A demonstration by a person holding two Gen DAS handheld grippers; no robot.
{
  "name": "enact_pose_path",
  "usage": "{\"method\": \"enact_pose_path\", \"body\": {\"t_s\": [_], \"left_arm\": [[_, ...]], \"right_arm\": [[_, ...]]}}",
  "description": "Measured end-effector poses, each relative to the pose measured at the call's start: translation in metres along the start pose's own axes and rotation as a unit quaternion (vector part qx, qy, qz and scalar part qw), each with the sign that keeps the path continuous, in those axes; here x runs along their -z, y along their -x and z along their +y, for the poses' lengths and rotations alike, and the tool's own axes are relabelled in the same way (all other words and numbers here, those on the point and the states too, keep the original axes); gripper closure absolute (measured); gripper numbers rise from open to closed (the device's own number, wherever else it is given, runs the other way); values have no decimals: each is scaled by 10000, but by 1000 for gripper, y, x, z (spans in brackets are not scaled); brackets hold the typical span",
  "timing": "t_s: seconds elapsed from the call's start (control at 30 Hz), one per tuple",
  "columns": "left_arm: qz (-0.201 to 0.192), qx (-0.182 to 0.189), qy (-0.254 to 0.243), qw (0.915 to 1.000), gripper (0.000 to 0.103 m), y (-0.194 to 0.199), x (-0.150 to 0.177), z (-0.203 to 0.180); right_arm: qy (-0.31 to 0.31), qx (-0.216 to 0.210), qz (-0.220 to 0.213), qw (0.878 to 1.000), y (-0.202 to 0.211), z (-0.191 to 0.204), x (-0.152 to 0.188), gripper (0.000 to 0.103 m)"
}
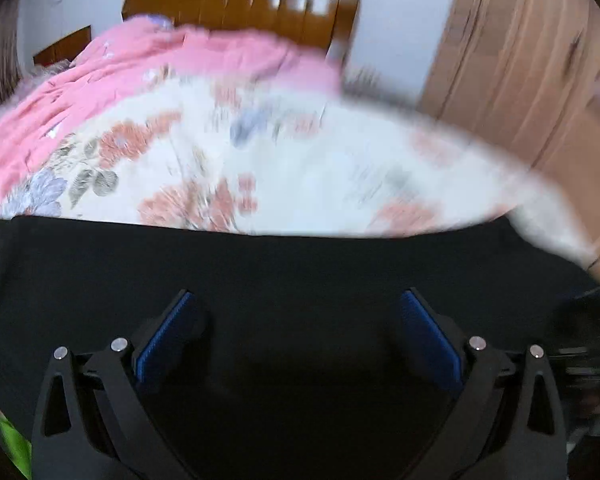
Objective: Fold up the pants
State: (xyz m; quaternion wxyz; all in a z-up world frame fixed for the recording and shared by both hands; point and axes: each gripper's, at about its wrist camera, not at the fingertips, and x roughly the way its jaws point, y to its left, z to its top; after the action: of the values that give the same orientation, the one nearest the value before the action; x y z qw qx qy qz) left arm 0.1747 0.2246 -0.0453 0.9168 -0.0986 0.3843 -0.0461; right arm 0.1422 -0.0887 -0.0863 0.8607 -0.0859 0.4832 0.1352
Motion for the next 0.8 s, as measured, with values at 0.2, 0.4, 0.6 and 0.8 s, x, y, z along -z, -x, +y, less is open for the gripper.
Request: {"method": "enact_pose_path", "body": {"t_s": [0.2,0.4,0.6,0.8], "left_arm": [[-709,-838,1120,9876,2,104,62,111],[-681,-1973,1976,9578,2,173,110,212],[-539,-1817,2520,9490,2,186,149,249],[-306,-1501,2510,9558,2,166,172,245]], "right_arm": [[870,-494,-722,9924,34,92,-22,5],[3095,-1332,-1054,9356,33,280,-37,15],[3999,-1890,-858,8927,5,389,-41,37],[4371,-1638,-827,8805,-16,434,-46,48]]}}
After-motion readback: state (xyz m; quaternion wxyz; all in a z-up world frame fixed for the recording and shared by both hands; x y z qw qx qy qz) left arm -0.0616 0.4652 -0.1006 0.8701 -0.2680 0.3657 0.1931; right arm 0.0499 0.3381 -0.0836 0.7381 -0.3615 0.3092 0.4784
